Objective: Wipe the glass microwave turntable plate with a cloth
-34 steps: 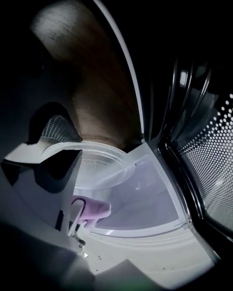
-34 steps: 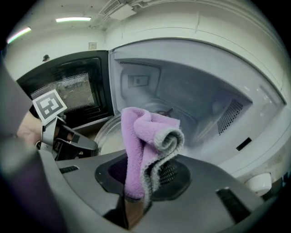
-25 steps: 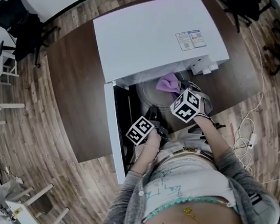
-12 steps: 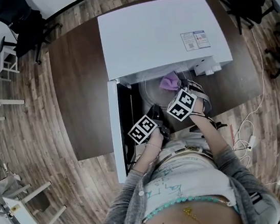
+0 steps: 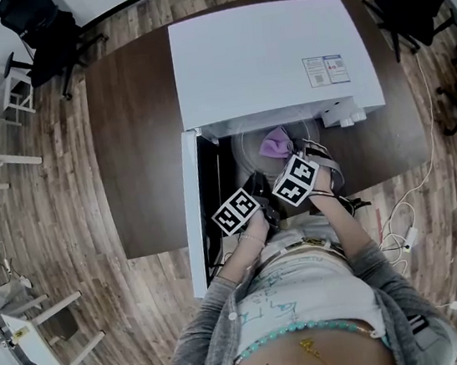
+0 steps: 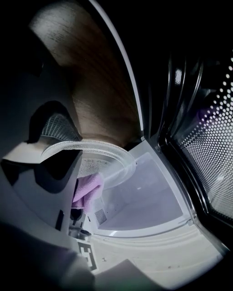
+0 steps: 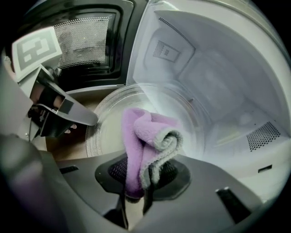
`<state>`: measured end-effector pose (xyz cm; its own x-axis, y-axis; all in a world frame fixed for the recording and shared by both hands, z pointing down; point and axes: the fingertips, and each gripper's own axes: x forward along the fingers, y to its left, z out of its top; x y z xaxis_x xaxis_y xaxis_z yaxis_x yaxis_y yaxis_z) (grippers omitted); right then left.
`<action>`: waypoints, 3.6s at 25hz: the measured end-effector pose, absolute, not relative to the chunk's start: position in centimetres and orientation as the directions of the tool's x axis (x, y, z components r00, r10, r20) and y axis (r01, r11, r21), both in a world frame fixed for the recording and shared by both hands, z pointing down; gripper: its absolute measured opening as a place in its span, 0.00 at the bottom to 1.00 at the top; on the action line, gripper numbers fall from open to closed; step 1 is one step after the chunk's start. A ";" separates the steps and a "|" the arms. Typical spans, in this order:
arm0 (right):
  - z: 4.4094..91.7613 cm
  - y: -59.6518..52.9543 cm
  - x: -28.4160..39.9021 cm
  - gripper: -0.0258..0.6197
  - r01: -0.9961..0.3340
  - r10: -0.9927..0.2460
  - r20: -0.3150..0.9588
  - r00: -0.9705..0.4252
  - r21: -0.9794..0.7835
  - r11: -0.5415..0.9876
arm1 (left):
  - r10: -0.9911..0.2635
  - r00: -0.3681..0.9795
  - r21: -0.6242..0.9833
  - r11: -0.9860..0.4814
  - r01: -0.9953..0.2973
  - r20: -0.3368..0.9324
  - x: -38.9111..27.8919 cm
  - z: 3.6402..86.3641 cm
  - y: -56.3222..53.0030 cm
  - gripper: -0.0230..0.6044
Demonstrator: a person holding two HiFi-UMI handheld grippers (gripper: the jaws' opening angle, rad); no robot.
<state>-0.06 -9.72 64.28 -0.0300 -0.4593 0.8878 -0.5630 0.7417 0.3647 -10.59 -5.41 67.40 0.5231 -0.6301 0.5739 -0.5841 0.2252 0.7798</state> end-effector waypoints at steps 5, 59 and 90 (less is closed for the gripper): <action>64.4 -9.9 -1.5 0.20 -0.531 -0.463 0.884 -0.069 0.360 0.767 | -0.630 0.525 0.781 0.224 -0.582 0.572 -10.5 67.5 -5.5 0.13; 64.2 -9.9 2.7 0.20 -0.649 -0.491 0.871 -0.025 0.360 0.670 | -0.620 0.514 0.754 0.203 -0.625 0.593 -10.8 67.2 -5.4 0.13; 65.3 -7.2 -2.6 0.20 -0.460 -0.410 0.902 -0.133 0.310 0.832 | -0.624 0.507 0.749 0.201 -0.632 0.595 -10.5 67.3 -5.4 0.13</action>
